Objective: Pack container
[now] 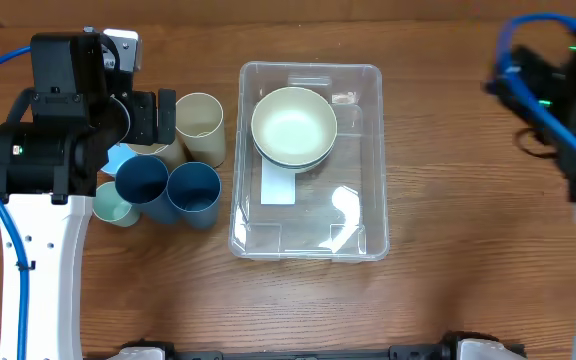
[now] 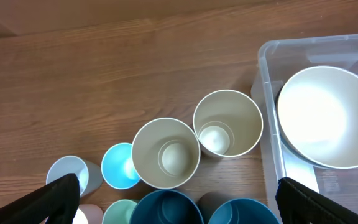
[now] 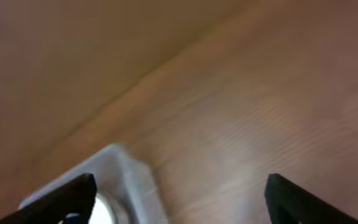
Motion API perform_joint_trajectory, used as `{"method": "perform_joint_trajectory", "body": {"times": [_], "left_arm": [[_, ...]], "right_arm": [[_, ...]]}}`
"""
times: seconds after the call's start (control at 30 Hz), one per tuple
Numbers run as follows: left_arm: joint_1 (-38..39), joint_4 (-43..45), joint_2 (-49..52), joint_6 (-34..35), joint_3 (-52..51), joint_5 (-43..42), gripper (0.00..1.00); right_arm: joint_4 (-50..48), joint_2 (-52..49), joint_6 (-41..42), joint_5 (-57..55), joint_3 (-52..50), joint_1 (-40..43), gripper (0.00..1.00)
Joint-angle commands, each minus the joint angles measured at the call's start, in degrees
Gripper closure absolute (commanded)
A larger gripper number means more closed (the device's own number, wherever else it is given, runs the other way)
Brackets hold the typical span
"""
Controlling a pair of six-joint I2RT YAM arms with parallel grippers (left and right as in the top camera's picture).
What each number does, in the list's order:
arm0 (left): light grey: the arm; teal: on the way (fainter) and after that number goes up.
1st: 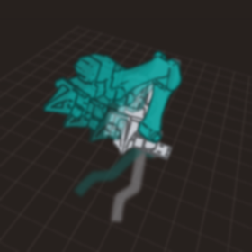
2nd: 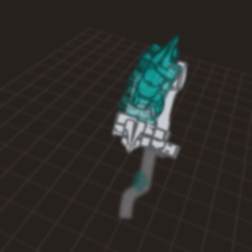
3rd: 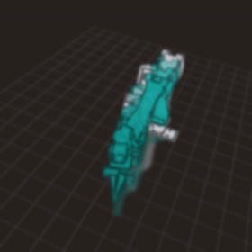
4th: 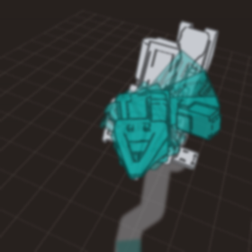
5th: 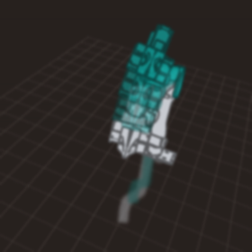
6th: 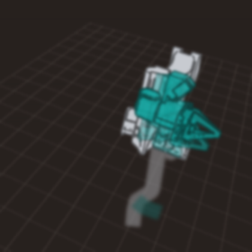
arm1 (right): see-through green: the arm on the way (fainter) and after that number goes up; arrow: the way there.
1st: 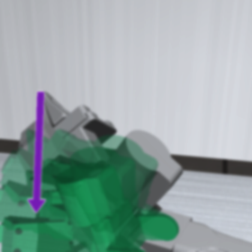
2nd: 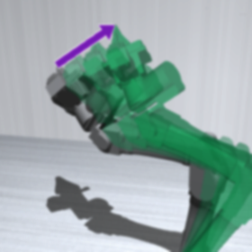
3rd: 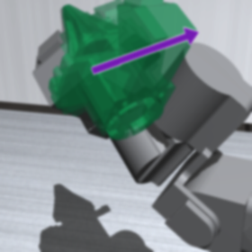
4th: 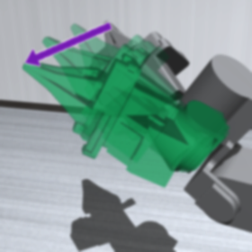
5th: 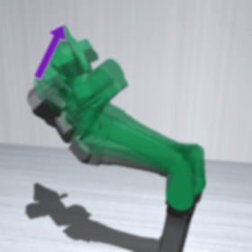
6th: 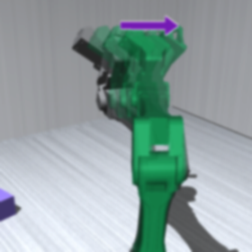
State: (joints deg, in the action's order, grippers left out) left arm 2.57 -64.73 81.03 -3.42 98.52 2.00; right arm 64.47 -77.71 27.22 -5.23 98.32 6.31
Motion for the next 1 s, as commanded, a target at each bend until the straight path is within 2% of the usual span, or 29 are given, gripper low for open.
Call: {"method": "perform_joint_trajectory", "body": {"times": [0.0, 0.03, 0.2, 0.43, 0.47, 0.53, 0.6, 0.73, 0.97], "left_arm": [[0.02, 0.22, 0.35, -0.9, 1.38, 0.04, 0.0], [0.02, 0.22, 0.35, -0.87, 1.38, 0.04, 0.0], [0.04, 0.55, 0.35, -0.85, 1.38, -0.52, 0.0], [0.0, -1.51, 0.35, 1.77, 1.38, -2.49, 0.0], [-0.22, -2.32, 0.35, 3.04, 1.38, -0.7, 0.0], [-1.86, -4.5, 0.35, 12.79, 1.38, 8.24, 0.0], [-4.83, -5.92, 0.35, 18.64, 1.38, 11.56, 0.0], [-17.03, -6.78, 0.63, 23.98, 1.38, 9.92, 0.0], [-37.55, -6.4, 8.02, 23.56, 1.38, -3.96, 0.0]], "right_arm": [[4.26, -2.14, 2.25, 3.93, 0.0, 11.28, 0.03], [5.44, -2.75, 3.17, 4.61, 0.0, 13.64, 0.0], [10.03, -7.48, 4.55, 5.38, 0.0, 21.0, 0.0], [10.86, -11.54, 4.55, 5.35, 0.0, 21.24, 0.0], [10.86, -11.74, 4.55, 5.35, 0.0, 21.24, 0.0], [10.86, -11.74, 4.55, 5.35, 0.0, 21.24, 0.0], [10.86, -11.74, 4.55, 5.35, 0.0, 21.24, 0.0], [10.86, -11.74, 4.55, 5.35, 0.0, 21.24, 0.0], [10.86, -11.74, 4.55, 5.35, 0.0, 21.24, 0.0]]}}
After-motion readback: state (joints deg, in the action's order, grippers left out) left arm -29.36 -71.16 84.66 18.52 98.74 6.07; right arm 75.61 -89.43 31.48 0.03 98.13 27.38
